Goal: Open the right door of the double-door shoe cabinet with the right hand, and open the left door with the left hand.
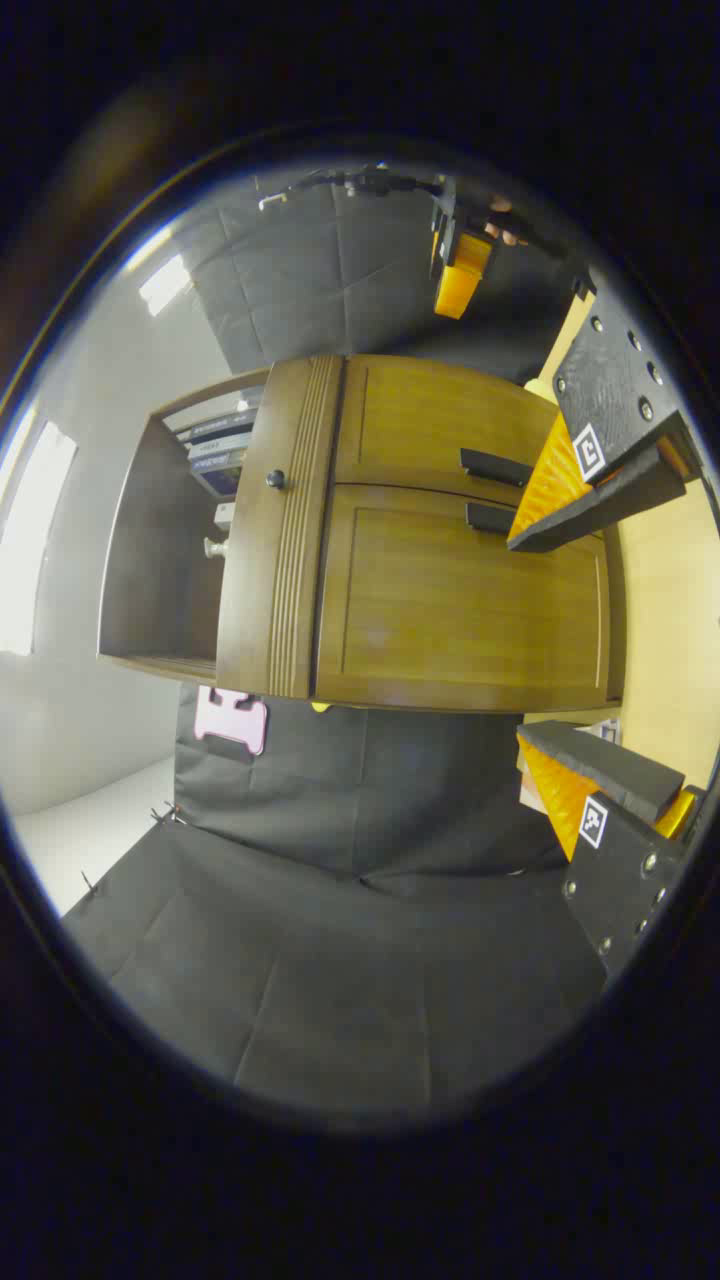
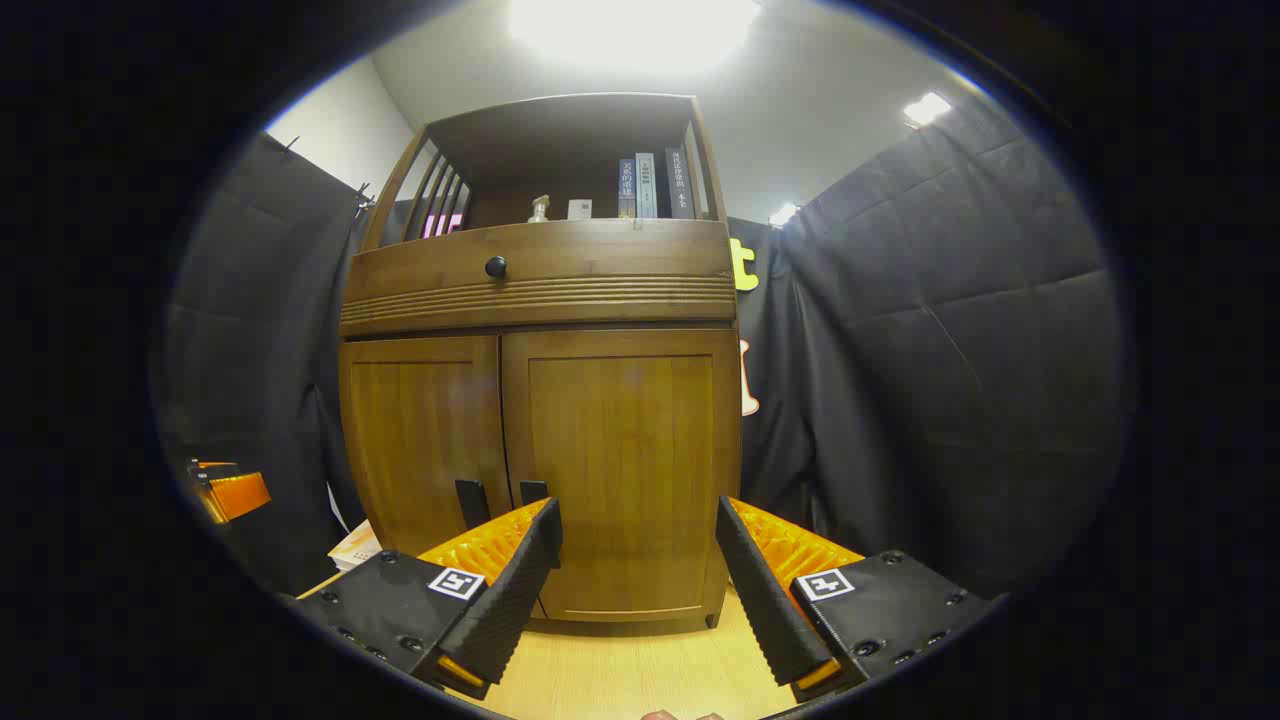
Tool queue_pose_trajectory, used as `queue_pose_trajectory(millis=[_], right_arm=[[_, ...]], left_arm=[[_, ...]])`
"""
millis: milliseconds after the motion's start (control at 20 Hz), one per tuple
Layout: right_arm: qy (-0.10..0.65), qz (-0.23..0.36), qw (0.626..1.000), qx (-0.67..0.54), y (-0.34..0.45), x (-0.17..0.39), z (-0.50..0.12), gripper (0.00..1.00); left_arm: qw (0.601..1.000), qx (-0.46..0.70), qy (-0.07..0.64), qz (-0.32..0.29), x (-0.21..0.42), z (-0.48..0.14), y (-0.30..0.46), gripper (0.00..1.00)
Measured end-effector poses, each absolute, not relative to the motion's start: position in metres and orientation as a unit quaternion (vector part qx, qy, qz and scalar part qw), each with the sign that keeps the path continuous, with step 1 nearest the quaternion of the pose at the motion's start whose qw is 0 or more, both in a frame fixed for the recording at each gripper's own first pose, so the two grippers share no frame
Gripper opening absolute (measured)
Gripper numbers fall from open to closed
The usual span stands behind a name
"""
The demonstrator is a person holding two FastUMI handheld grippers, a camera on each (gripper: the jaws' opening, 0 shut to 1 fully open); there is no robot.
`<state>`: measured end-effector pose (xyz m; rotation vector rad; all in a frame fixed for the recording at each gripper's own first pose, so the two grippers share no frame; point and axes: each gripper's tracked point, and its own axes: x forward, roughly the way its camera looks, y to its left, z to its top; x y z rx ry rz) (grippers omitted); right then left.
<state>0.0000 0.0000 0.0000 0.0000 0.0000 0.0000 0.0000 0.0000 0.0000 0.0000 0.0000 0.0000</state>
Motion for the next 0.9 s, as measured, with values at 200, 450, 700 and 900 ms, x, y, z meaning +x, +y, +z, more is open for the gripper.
queue_pose_trajectory(millis=[200,450,700,900], right_arm=[[0.010,-0.004,1.000,0.006,-0.001,0.000,-0.003,0.98],[0.018,-0.008,1.000,0.011,-0.002,0.004,-0.007,0.97],[0.011,0.013,1.000,0.017,0.012,0.012,-0.002,0.97],[0.006,0.027,1.000,0.013,0.017,0.022,-0.001,0.96]], left_arm=[[1.000,-0.016,-0.001,-0.002,0.001,-0.003,0.000,0.99],[1.000,-0.005,0.010,0.004,-0.002,-0.005,0.001,0.99],[0.999,0.000,0.017,0.029,-0.007,-0.002,0.005,0.99],[0.998,-0.011,0.015,0.055,-0.014,0.000,0.011,0.99]])
